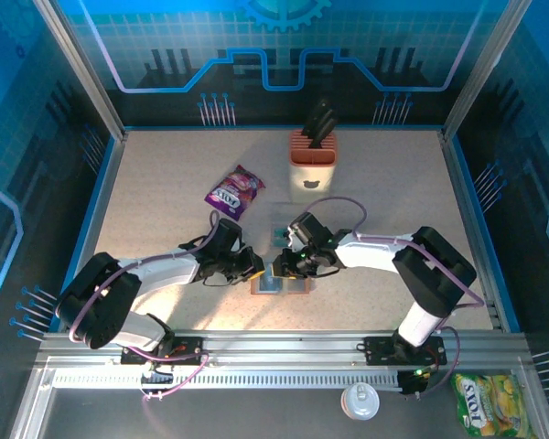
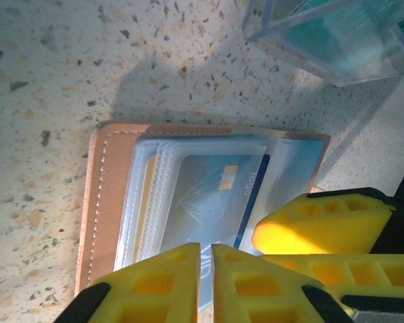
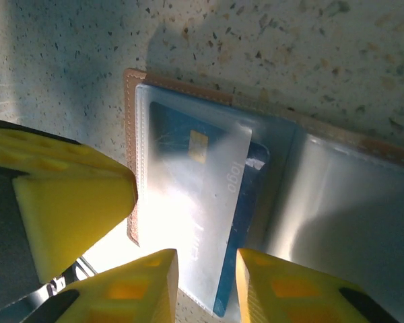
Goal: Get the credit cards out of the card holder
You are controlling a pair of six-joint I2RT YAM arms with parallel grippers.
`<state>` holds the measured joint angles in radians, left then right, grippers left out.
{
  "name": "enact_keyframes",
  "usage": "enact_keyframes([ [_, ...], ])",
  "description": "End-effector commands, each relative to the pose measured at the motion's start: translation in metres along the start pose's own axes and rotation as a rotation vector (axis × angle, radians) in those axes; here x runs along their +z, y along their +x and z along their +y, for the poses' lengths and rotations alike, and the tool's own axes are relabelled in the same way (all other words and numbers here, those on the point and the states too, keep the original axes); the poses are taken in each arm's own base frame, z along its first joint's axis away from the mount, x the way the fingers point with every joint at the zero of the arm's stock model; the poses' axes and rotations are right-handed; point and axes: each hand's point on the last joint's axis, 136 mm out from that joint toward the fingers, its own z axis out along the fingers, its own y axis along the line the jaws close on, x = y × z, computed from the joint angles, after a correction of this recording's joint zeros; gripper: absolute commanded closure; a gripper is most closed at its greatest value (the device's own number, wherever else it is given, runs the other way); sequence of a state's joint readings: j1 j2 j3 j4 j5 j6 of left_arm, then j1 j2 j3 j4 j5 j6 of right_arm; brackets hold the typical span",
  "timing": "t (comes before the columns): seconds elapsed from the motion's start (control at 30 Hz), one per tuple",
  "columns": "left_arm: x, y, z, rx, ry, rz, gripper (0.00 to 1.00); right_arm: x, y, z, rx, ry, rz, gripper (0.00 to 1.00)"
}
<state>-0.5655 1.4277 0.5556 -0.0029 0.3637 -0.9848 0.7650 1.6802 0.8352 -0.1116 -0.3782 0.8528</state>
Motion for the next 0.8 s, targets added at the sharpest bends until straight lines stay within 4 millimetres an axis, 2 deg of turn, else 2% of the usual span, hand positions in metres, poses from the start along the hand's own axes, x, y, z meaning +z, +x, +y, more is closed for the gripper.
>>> enact_keyframes([
  [0.0, 0.000, 0.000, 0.011, 0.012, -0.051, 0.008, 0.88, 0.003, -0.002, 0.012, -0.016, -0.029, 0.011, 0.70],
  [0.43, 0.004, 0.003, 0.028, 0.016, -0.114, 0.021, 0.93, 0.011, -0.002, 0.011, -0.011, -0.035, 0.030, 0.71],
  [0.77, 0.004, 0.006, 0.034, 0.003, -0.134, 0.031, 0.93, 0.013, 0.004, -0.002, 0.000, 0.001, 0.041, 0.71],
])
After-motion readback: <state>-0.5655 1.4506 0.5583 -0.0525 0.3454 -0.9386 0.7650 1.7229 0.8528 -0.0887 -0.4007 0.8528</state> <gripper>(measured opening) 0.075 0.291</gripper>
